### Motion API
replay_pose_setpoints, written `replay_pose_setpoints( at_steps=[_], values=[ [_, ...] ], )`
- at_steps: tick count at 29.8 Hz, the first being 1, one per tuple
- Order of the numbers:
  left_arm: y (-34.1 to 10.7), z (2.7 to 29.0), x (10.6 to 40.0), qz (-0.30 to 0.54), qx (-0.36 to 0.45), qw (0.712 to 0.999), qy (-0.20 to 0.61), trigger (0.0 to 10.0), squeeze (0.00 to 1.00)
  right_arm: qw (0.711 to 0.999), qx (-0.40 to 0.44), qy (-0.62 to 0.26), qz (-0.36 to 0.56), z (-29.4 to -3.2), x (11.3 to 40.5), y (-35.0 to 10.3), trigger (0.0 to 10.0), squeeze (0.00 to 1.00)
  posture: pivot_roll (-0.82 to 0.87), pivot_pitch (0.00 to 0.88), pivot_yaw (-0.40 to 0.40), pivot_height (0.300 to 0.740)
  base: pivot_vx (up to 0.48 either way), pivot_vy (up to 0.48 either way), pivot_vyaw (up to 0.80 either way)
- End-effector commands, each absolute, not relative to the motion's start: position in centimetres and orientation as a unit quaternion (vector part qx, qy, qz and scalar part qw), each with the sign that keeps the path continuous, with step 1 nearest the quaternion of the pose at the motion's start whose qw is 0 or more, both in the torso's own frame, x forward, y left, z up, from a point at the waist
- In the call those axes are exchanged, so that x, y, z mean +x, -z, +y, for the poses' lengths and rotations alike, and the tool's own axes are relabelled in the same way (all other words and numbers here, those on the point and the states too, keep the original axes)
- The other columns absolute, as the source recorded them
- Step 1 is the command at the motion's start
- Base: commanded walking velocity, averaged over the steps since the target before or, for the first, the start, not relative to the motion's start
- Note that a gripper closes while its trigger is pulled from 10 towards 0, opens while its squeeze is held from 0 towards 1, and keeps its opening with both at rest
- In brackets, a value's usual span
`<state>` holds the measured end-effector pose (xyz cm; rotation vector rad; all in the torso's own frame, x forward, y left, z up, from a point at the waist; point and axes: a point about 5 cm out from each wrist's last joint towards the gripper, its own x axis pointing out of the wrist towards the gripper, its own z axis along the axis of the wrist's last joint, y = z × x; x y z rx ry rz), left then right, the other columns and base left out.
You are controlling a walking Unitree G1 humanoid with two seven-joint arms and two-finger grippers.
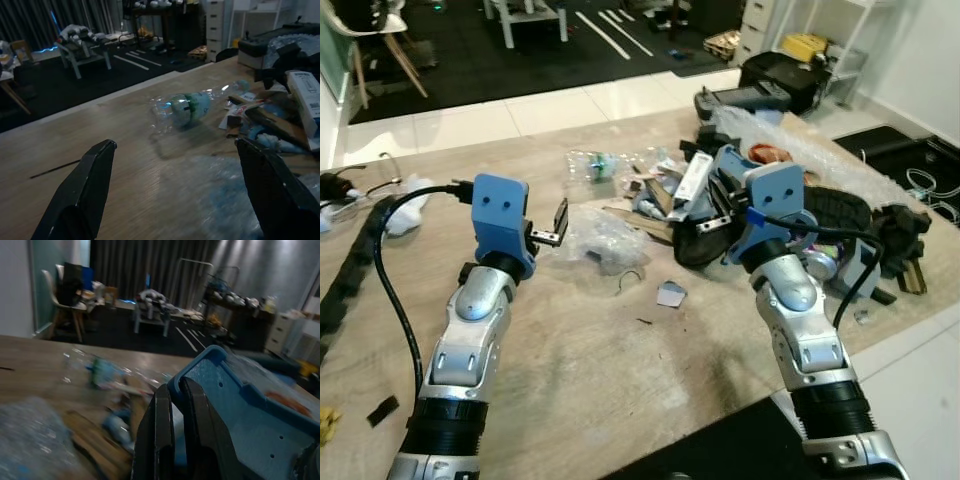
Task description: Picking trash to rubbish bin
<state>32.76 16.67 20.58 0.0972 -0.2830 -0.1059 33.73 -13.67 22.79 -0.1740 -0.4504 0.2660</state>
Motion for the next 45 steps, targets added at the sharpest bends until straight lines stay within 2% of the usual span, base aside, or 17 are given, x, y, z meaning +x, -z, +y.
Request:
replay_pose_setpoints(
  at_steps=[1,8,14,30,38,41,45],
  values=[
    [-20.4,16.4,32.7,-0.139,0.052,0.987,0.056,10.0,0.00,0.962,-0.083,-0.127,-0.227,-14.0,33.8,-23.1,10.0,0.00,0.05,0.146,0.018,0.740,0.000,0.000,-0.80],
    [-20.6,16.3,33.0,-0.137,0.048,0.987,0.065,10.0,0.00,0.965,-0.047,-0.101,-0.237,-14.2,34.3,-23.9,10.0,0.00,0.05,0.150,0.016,0.740,0.000,0.000,-0.80],
    [-20.5,16.0,32.8,-0.134,0.042,0.986,0.084,10.0,0.00,0.969,-0.028,-0.141,-0.199,-13.7,34.5,-23.6,10.0,0.00,0.05,0.155,0.014,0.740,0.000,0.000,-0.80],
    [-20.3,14.5,32.6,-0.129,0.029,0.982,0.132,10.0,0.00,0.968,0.002,-0.175,-0.180,-13.1,34.2,-23.6,10.0,0.00,0.05,0.156,0.019,0.740,0.000,0.000,-0.80],
    [-20.3,15.6,32.6,-0.131,0.045,0.986,0.096,10.0,0.00,0.965,0.025,-0.151,-0.213,-13.4,34.1,-24.1,10.0,0.00,0.06,0.153,0.012,0.740,0.000,0.000,-0.80],
    [-20.2,16.9,32.6,-0.132,0.050,0.989,0.049,10.0,0.00,0.965,0.053,-0.155,-0.204,-13.5,34.0,-24.3,10.0,0.00,0.06,0.140,0.003,0.740,0.000,0.000,-0.80],
    [-20.1,17.5,32.5,-0.128,0.039,0.990,0.037,10.0,0.00,0.967,0.045,-0.153,-0.197,-13.7,34.0,-24.1,10.0,0.00,0.05,0.138,0.003,0.740,0.000,0.000,-0.80]
  ],
)
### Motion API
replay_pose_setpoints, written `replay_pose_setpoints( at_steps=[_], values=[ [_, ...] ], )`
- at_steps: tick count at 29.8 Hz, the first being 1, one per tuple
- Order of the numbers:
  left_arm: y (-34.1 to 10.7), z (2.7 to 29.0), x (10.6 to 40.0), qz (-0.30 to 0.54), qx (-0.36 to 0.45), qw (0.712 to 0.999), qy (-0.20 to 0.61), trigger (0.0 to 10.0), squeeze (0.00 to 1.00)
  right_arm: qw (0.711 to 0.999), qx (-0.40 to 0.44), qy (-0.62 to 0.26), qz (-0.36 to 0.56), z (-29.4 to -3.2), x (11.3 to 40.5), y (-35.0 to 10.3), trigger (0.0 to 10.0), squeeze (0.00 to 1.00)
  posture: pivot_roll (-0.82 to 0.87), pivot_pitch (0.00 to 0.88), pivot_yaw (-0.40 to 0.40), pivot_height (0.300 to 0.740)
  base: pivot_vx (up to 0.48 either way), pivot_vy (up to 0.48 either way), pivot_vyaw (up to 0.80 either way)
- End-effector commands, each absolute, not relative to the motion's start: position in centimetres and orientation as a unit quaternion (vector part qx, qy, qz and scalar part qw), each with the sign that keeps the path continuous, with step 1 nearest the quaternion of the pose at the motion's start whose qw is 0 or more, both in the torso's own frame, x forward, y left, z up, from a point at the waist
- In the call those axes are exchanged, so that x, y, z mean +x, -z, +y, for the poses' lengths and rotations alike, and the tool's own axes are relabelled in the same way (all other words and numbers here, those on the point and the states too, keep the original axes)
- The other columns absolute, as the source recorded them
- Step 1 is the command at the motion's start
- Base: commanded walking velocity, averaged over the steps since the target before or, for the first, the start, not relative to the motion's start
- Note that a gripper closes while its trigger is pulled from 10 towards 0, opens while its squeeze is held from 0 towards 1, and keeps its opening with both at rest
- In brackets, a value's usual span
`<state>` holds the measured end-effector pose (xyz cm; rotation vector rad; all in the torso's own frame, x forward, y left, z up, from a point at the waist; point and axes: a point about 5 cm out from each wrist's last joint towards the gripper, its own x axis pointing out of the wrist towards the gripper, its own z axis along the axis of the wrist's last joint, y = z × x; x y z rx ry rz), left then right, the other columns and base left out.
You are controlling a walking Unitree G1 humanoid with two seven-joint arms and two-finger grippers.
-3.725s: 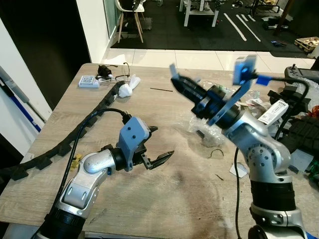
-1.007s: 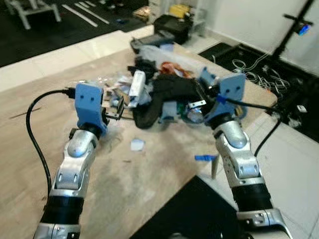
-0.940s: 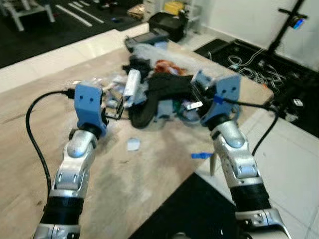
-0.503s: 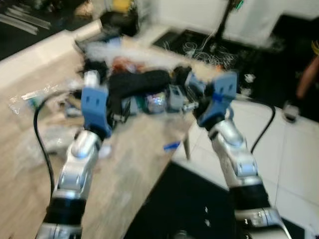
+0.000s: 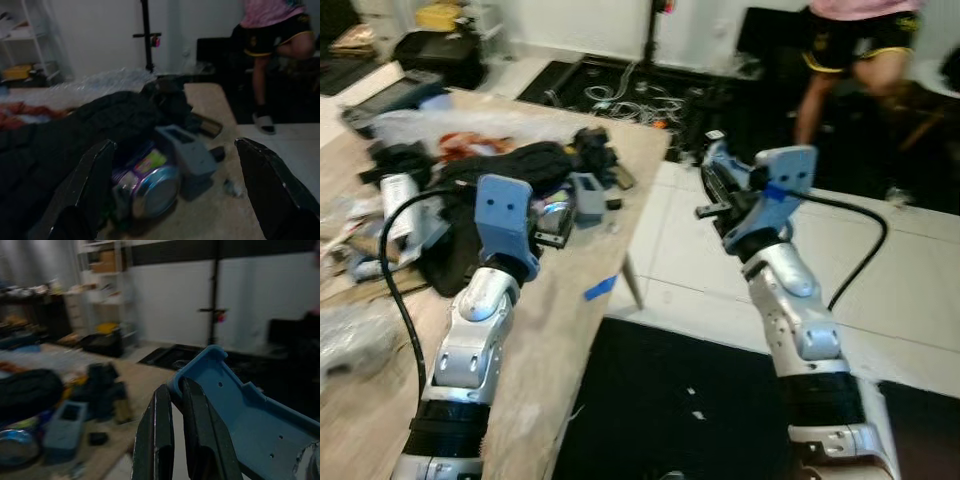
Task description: Picking trash to rubbish bin
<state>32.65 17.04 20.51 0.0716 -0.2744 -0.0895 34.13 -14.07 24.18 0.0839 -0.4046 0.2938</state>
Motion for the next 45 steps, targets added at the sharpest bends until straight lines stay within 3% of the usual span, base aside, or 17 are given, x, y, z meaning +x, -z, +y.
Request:
replay_pose_setpoints(
  at_steps=[1,17,45],
  values=[
    [-20.0,17.6,32.4,-0.127,0.037,0.991,0.038,10.0,0.00,0.969,0.042,-0.150,-0.193,-13.8,33.9,-23.9,10.0,0.00,0.05,0.133,0.002,0.740,0.000,0.000,-0.80],
    [-18.7,19.3,31.5,-0.112,0.024,0.993,0.022,10.0,0.00,0.986,0.026,-0.100,-0.134,-16.2,33.5,-19.9,10.0,0.00,0.04,0.109,-0.010,0.740,0.000,0.000,-0.80],
    [-15.9,18.1,31.6,-0.046,-0.001,0.998,0.030,10.0,0.00,0.987,0.034,-0.105,-0.119,-15.3,33.1,-18.5,10.0,0.00,0.03,0.103,0.004,0.740,0.000,0.000,-0.80]
  ],
)
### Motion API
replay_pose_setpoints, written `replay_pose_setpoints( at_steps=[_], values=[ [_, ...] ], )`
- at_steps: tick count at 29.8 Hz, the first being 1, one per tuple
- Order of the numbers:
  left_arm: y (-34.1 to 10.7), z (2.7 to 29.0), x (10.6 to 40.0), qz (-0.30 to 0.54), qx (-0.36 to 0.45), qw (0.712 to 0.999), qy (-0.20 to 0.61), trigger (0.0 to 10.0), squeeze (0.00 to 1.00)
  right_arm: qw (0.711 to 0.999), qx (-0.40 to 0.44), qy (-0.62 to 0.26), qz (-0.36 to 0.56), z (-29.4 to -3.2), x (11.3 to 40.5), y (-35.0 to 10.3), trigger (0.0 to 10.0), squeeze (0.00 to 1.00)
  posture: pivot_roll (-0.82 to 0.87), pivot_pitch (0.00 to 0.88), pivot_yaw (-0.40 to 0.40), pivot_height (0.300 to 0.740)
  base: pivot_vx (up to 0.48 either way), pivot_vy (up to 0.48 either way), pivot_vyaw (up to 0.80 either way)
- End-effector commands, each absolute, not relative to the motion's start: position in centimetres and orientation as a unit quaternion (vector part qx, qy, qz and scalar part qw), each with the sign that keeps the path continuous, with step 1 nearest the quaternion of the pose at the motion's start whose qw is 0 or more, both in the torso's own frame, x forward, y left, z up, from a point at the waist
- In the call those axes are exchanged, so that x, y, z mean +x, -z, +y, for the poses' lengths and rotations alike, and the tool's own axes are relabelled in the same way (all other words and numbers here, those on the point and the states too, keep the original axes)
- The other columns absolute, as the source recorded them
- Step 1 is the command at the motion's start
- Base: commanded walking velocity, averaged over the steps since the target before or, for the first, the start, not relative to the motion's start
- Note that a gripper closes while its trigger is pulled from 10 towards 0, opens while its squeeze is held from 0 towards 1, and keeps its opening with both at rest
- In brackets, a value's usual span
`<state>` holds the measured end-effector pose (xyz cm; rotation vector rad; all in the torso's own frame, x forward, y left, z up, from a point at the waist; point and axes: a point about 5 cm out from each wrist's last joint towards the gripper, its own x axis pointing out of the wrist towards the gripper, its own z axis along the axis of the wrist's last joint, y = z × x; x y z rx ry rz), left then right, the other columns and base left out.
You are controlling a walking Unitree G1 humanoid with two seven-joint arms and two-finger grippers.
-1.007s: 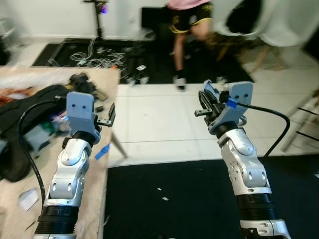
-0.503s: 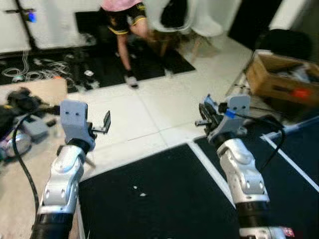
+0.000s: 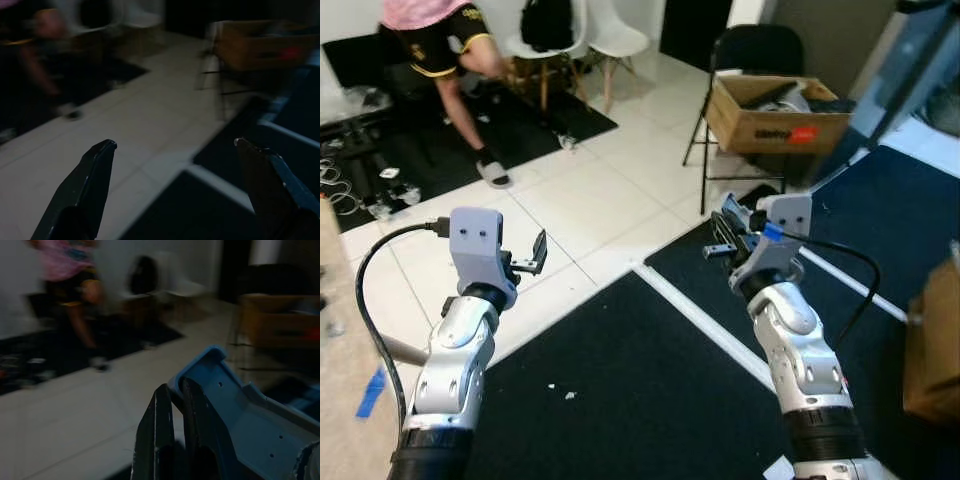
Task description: Picking trash to rubbish bin
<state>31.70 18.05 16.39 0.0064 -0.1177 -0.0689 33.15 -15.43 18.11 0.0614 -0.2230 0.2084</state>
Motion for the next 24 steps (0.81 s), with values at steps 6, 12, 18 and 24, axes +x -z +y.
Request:
replay_pose_setpoints(
  at_steps=[6,12,18,24],
  values=[
    [-15.5,17.7,31.4,-0.046,0.015,0.998,0.034,10.0,0.00,0.987,0.035,-0.109,-0.112,-15.1,33.1,-18.0,10.0,0.00,0.03,0.107,0.001,0.740,0.000,0.000,-0.80],
    [-14.5,17.6,31.4,-0.022,0.001,0.999,0.030,10.0,0.00,0.988,0.038,-0.116,-0.096,-14.7,33.0,-17.1,10.0,0.00,0.03,0.110,0.000,0.740,0.000,0.000,-0.80],
    [-13.8,18.0,31.5,-0.005,0.033,0.999,0.016,10.0,0.00,0.992,0.094,-0.077,-0.039,-15.5,33.1,-14.9,10.0,0.00,0.04,0.113,-0.006,0.740,0.000,0.000,-0.20],
    [-13.7,17.8,31.5,-0.006,0.030,0.999,0.022,10.0,0.00,0.995,0.048,-0.090,-0.006,-15.0,33.0,-13.5,10.0,0.00,0.05,0.119,-0.008,0.740,0.000,0.000,0.00]
  ],
)
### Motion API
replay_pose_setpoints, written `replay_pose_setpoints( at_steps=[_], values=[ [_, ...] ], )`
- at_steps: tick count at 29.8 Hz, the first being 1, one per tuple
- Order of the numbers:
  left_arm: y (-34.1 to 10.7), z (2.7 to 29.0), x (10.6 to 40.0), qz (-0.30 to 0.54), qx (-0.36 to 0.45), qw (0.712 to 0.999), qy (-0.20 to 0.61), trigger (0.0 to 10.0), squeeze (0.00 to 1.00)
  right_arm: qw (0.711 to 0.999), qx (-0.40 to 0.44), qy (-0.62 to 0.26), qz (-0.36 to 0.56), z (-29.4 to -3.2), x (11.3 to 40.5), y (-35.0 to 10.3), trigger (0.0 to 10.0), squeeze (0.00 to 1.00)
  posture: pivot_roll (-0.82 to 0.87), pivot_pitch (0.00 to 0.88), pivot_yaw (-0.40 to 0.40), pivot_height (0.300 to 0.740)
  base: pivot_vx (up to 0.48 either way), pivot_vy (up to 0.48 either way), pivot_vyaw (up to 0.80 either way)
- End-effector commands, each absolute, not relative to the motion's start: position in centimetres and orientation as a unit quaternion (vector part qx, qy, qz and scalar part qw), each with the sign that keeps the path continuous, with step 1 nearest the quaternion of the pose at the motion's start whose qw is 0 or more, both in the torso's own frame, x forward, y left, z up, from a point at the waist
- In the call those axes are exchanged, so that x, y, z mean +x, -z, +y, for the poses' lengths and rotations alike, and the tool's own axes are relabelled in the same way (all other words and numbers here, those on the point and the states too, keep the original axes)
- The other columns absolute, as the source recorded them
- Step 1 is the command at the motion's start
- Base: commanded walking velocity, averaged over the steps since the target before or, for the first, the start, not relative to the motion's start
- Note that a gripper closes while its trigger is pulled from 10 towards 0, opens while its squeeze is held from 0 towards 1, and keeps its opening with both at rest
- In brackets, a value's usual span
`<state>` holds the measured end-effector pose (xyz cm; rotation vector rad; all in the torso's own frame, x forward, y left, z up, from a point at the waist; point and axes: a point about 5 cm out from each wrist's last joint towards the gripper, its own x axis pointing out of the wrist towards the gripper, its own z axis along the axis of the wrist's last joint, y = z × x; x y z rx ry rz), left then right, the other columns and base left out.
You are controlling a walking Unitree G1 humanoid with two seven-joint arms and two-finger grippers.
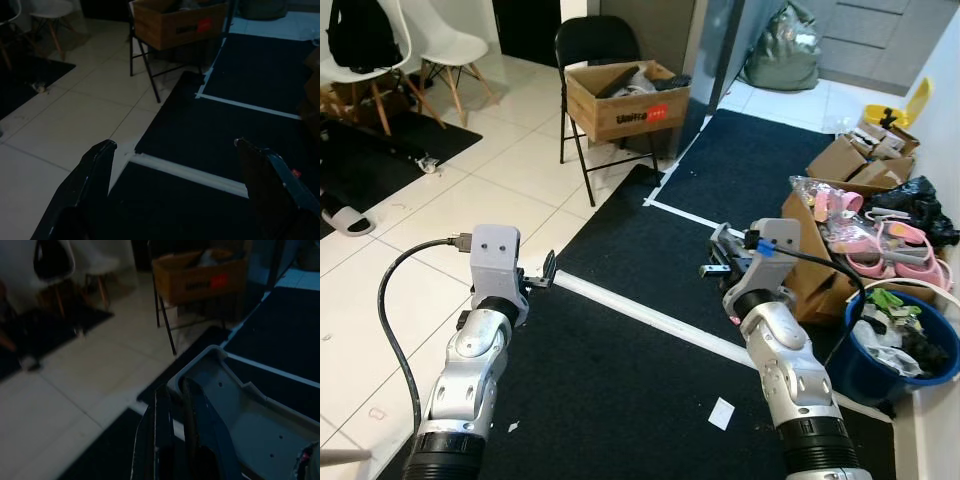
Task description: Picking trash to rubbish bin
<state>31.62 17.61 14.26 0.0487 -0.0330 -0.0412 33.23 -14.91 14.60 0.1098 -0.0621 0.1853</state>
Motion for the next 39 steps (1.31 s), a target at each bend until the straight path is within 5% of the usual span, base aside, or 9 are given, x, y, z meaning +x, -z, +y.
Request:
replay_pose_setpoints(
  at_steps=[1,39],
  values=[
    [-13.7,17.7,31.5,-0.006,0.029,0.999,0.024,10.0,0.00,0.995,0.031,-0.093,0.007,-14.9,33.0,-12.8,10.0,0.00,0.05,0.119,-0.009,0.740,0.000,0.000,0.00],
    [-7.0,19.9,30.8,0.098,0.032,0.995,-0.005,10.0,0.00,0.981,0.002,-0.097,0.168,-16.1,30.3,-2.7,10.0,0.00,0.06,0.108,-0.013,0.740,0.297,0.000,0.00]
  ],
)
